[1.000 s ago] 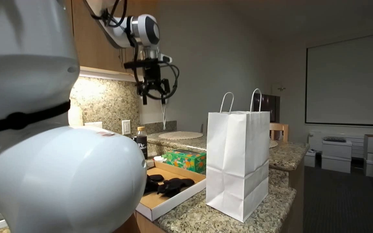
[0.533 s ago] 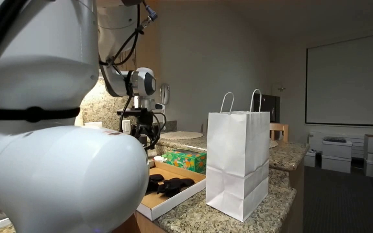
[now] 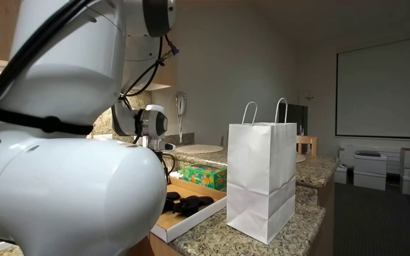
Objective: Put the socks inside the white bag
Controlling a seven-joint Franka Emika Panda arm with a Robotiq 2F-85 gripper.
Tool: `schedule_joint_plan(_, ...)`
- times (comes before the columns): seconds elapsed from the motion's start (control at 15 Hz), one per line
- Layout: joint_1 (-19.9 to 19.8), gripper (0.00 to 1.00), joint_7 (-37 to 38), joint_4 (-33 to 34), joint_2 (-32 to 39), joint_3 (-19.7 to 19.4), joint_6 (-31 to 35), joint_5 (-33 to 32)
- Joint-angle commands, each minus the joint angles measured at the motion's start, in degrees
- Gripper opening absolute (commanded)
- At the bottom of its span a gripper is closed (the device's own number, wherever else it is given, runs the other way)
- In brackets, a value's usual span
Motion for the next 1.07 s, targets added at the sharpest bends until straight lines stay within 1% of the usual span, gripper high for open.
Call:
schedule_joint_plan(0.0,2.2,1.00,3.0,-1.6,2.1,-2.2,2.2,-3.7)
schedule_joint_plan(0.2,3.3,1.00,4.7,-1.8,4.5,-3.6,3.8,-5.3)
schedule_joint_plan(0.27,3.7,0.75,5.2,-1.5,5.5,-3.9,4.4,-5.2)
schedule_joint_plan(0.33,3.9,0.74,5.2,-1.4,6.1,-4.2,5.0,-4.6)
schedule_joint_plan(0.53,4.2,0.53,6.5,-1.5,6.3,-5.0,7.2,-3.8)
schedule_joint_plan(0.6,4.2,0.47,7.3,-1.6,5.9,-5.1,7.4,-3.8)
schedule_joint_plan(0.87,3.7,0.22,8.8,-1.2,5.0,-6.0,6.5,-3.9)
schedule_joint_plan(1.0,3.6,0.09,8.3,-0.6,5.0,-6.0,5.3,-3.6)
